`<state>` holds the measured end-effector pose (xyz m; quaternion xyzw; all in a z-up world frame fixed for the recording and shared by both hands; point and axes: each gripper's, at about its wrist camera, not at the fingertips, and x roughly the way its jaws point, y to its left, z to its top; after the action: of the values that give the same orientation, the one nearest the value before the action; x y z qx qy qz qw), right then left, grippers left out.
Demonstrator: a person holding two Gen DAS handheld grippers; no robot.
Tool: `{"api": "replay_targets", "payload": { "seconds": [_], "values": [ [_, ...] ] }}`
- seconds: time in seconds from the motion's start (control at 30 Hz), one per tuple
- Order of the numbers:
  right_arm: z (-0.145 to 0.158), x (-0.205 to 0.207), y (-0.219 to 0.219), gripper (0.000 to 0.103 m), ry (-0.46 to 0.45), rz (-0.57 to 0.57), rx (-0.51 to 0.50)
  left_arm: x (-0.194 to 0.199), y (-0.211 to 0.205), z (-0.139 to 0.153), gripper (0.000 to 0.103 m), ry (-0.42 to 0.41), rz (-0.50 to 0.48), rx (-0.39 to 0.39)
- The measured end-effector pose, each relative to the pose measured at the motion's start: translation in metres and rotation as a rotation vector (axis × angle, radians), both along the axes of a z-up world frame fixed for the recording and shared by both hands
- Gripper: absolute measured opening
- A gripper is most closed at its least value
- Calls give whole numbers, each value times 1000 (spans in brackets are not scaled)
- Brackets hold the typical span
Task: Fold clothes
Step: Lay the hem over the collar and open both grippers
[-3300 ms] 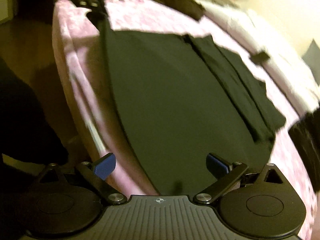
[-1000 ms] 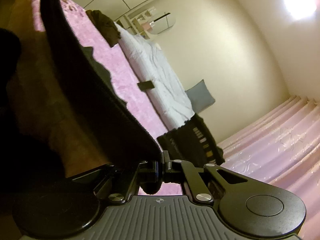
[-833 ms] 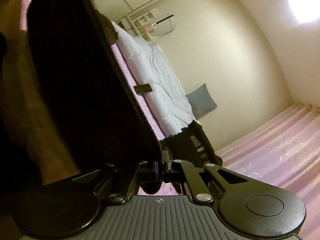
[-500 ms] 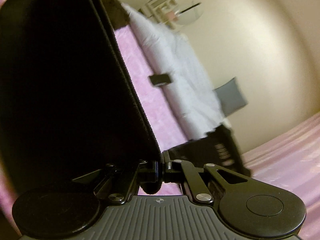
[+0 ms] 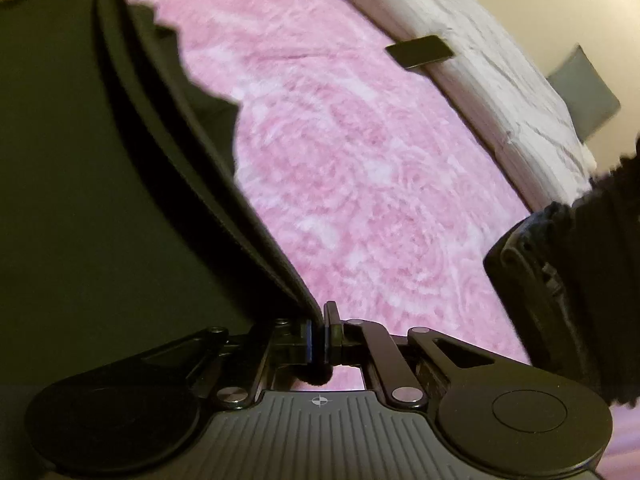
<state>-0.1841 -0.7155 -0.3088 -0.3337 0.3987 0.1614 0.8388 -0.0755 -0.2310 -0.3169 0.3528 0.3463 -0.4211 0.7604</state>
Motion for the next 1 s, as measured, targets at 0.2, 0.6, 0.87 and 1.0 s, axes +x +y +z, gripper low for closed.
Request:
{"api": "replay_targets", "payload": {
  "seconds": [0.2, 0.6, 0.87, 1.0],
  "values": [
    [3, 23, -14, 2, 31, -109, 225, 18, -10, -12, 6, 37, 24, -3],
    [44, 26, -79, 61, -40, -562, 515, 53, 31, 22, 19, -4, 322, -101],
    [61, -53, -30, 61, -36, -390, 615, -30, 39, 33, 21, 21, 211, -189],
    [38, -98, -25, 61, 13, -380, 614, -71, 49, 17, 29, 89, 189, -194]
  ]
}}
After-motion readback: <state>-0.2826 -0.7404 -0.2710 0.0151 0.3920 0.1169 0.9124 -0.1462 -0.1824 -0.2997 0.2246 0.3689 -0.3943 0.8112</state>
